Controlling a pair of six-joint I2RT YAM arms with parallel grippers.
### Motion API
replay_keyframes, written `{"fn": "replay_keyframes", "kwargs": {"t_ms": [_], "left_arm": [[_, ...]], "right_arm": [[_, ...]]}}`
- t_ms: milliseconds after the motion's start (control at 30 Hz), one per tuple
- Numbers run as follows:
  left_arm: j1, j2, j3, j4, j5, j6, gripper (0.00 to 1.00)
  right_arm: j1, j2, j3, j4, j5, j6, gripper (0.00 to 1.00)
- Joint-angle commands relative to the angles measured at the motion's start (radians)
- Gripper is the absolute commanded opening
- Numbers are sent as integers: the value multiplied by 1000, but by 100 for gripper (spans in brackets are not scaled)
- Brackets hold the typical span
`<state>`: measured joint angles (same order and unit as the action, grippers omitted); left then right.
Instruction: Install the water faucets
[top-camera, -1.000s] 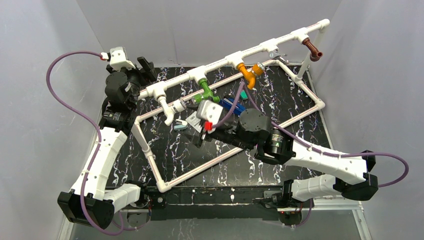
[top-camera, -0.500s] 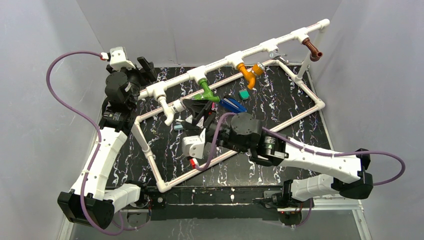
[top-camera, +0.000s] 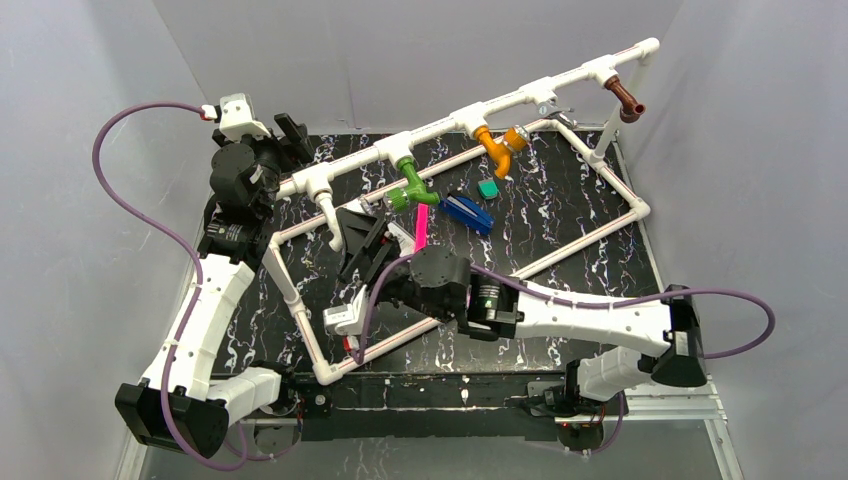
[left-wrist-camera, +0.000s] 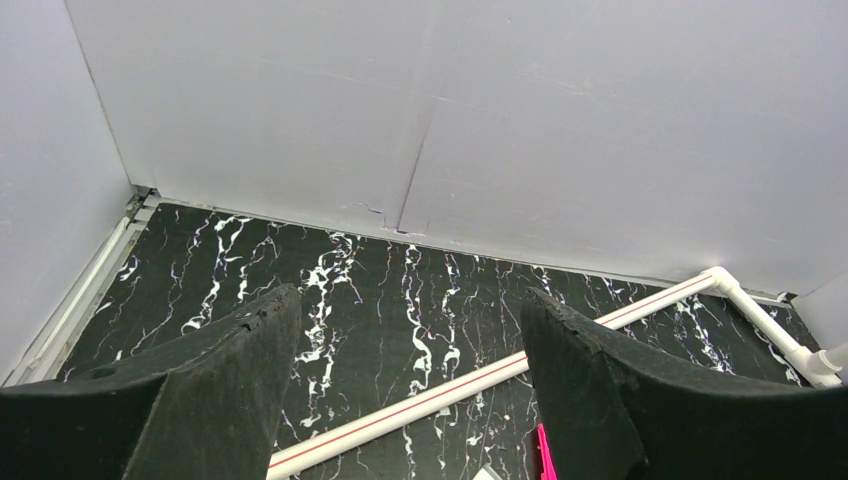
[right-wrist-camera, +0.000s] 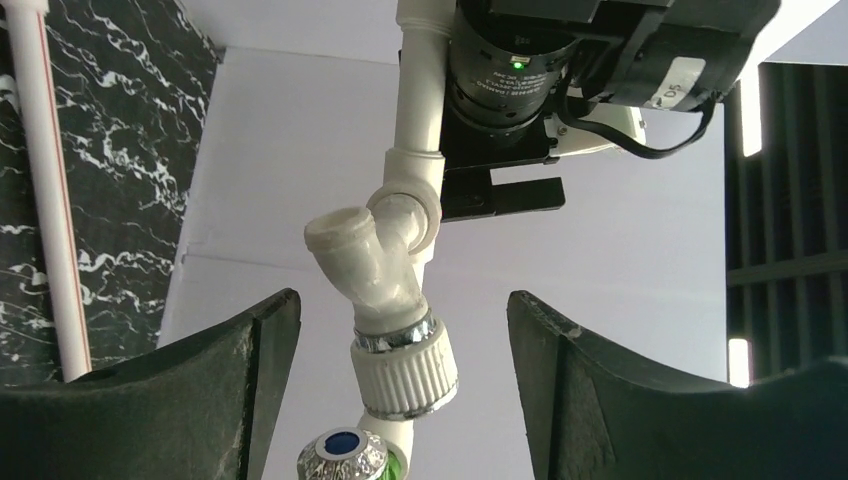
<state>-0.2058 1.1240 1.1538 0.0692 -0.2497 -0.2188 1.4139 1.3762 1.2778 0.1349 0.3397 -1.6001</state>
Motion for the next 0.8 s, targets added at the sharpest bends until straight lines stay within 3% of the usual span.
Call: {"fn": "replay_keyframes", "kwargs": {"t_ms": [0,567,767], "left_arm": [[17,116,-128,-361,-26,7,78],[17,118,-129,-361,-20,6,78],[16,121,-129,-361,-20,6,78]], "right_arm": [[5,33,12,137,82,-129,81],[6,143,40,278,183,-105,58],[6,155,44,297,190,-49,40]]}}
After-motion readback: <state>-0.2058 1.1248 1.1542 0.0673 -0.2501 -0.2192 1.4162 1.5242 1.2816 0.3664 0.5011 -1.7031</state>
